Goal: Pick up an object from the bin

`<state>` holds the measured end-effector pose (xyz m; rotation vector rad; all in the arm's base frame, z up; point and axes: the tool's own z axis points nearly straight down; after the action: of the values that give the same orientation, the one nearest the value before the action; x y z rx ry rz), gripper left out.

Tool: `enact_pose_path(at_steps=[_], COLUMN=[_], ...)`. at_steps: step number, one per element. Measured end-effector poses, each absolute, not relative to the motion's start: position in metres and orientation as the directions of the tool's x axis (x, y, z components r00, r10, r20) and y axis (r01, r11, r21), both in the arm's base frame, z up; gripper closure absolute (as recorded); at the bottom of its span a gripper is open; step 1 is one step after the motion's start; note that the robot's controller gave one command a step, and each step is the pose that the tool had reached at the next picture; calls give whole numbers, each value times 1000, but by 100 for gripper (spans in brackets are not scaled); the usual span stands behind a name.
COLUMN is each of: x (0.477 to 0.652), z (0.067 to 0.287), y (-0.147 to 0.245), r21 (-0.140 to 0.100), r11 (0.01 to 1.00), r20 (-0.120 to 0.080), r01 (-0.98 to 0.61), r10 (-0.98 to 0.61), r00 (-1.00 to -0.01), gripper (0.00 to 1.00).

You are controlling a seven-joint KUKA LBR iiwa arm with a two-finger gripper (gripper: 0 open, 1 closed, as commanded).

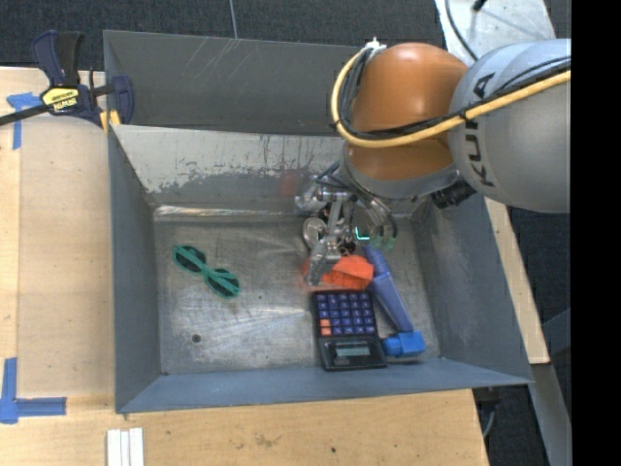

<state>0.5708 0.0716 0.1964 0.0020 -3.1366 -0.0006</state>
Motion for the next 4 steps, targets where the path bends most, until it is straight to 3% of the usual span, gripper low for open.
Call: enact_pose_path(at_steps=[1,2,3,4], x=[573,586,606,593], z=[201,150,96,83], y=[71,71,30,14], r21=[1,2,3,3], r11=[1000,1000,998,999], r20=[-3,-10,-6,-10], r01=[0,6,60,-48], r10=[0,6,60,-48], r00=[-1000,-1000,-998,-999], gripper=[0,0,0,0])
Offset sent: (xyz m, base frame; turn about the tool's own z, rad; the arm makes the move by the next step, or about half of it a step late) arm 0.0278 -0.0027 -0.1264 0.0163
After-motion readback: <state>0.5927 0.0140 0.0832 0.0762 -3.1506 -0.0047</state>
